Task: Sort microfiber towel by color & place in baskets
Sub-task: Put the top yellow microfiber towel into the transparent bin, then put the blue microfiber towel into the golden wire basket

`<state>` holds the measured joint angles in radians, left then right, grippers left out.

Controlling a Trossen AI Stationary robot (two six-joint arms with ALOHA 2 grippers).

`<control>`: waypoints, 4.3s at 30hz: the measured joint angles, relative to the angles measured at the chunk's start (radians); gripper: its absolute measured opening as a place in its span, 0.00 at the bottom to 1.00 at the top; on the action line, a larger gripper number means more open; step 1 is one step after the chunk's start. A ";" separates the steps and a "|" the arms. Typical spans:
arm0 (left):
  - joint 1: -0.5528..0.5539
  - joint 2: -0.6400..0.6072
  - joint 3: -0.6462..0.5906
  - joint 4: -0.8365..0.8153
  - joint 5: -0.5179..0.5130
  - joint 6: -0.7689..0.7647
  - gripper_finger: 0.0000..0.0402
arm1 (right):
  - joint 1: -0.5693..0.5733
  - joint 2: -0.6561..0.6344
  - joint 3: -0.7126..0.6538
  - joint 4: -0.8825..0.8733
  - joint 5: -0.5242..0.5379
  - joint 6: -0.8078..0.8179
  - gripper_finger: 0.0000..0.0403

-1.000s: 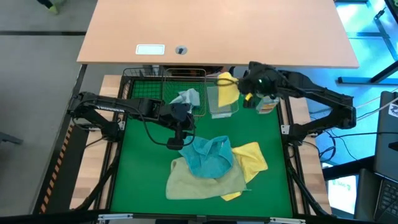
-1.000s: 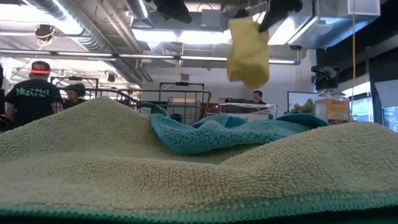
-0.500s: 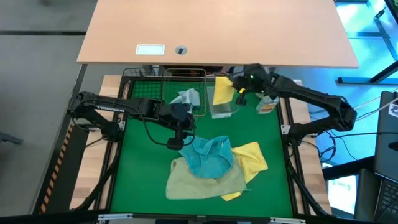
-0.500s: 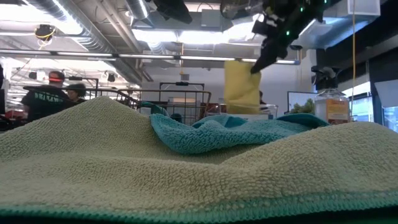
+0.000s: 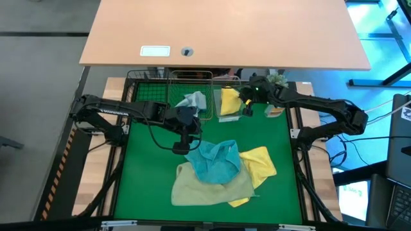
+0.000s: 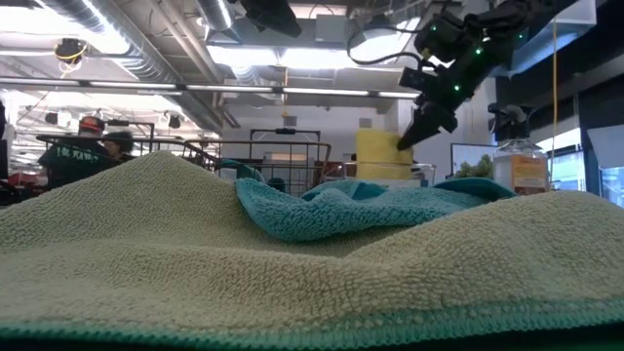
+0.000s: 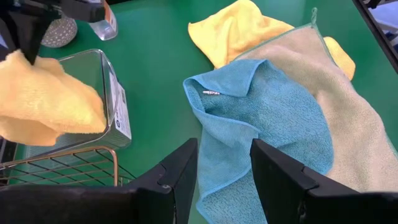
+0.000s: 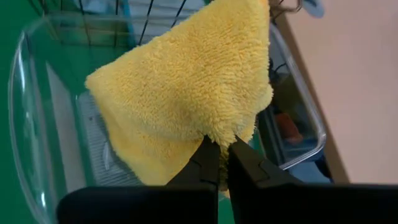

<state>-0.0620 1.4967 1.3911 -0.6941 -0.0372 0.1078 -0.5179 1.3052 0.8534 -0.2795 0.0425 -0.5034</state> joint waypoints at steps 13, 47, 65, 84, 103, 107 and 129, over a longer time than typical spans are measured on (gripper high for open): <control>0.000 0.000 0.000 0.000 -0.003 0.000 0.36 | 0.000 0.000 -0.016 0.002 -0.001 0.000 0.07; 0.000 0.168 0.000 0.121 0.002 0.000 0.36 | 0.002 0.000 -0.015 0.152 -0.002 0.083 0.54; 0.019 0.378 0.000 0.166 0.211 -0.005 0.36 | 0.065 -0.009 -0.015 0.154 -0.001 0.088 0.54; 0.018 0.627 0.007 0.230 0.082 0.006 0.36 | 0.474 -0.149 -0.014 0.141 0.264 0.088 0.54; 0.018 0.610 0.002 0.238 0.043 -0.047 0.02 | 0.705 -0.301 -0.014 -0.213 0.332 0.458 0.54; 0.018 0.557 -0.007 0.206 0.044 -0.049 0.01 | 0.717 -0.311 -0.014 -0.281 0.332 0.517 0.54; 0.081 0.054 -0.001 0.200 -0.126 -0.053 0.00 | 0.714 -0.306 -0.015 -0.376 0.293 0.589 0.54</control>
<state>0.0190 1.5507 1.3899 -0.4936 -0.1636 0.0552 0.1963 0.9993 0.8379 -0.6552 0.3351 0.0860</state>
